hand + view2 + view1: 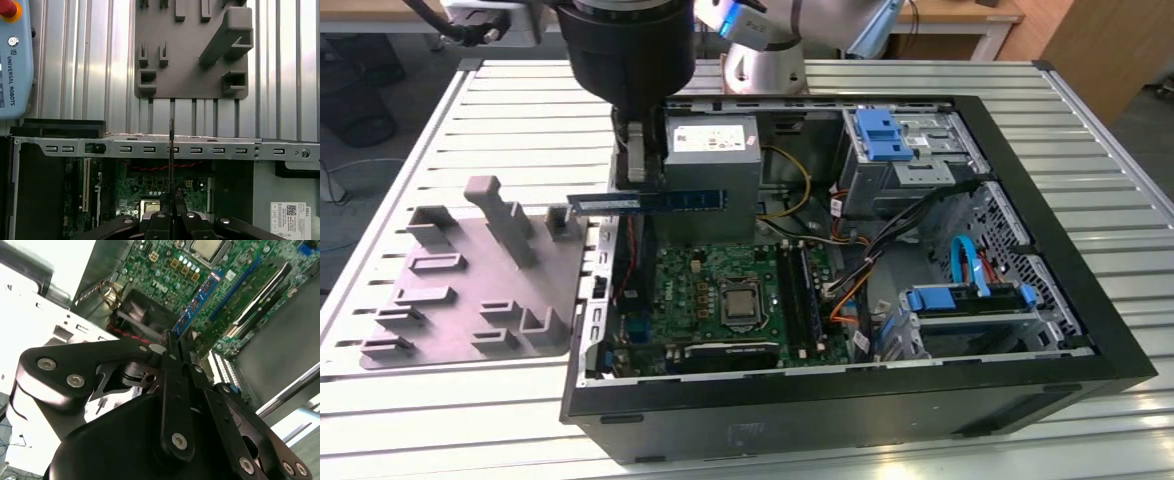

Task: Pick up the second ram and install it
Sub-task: 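Pick up the second ram and move it above second insertion slot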

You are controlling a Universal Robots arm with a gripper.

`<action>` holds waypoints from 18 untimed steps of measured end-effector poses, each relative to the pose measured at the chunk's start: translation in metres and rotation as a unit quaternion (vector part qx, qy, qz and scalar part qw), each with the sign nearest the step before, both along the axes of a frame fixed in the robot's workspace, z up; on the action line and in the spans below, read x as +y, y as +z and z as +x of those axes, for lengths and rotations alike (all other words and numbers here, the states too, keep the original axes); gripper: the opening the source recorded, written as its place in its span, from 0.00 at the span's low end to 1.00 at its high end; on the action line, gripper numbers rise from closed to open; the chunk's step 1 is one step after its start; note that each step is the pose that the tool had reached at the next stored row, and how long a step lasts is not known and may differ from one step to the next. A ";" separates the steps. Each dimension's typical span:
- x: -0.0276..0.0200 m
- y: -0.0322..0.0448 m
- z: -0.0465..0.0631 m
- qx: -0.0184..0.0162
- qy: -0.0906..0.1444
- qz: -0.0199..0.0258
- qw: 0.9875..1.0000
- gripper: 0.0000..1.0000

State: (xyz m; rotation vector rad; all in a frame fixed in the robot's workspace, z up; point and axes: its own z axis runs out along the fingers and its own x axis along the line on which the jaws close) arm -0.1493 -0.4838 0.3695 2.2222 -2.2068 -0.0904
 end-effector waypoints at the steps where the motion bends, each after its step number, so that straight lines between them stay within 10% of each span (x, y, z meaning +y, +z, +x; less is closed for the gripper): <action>1: 0.0000 0.0000 0.002 0.000 0.000 0.000 1.000 0.14; 18: 0.0000 -0.0007 0.046 0.000 0.000 0.000 1.000 0.14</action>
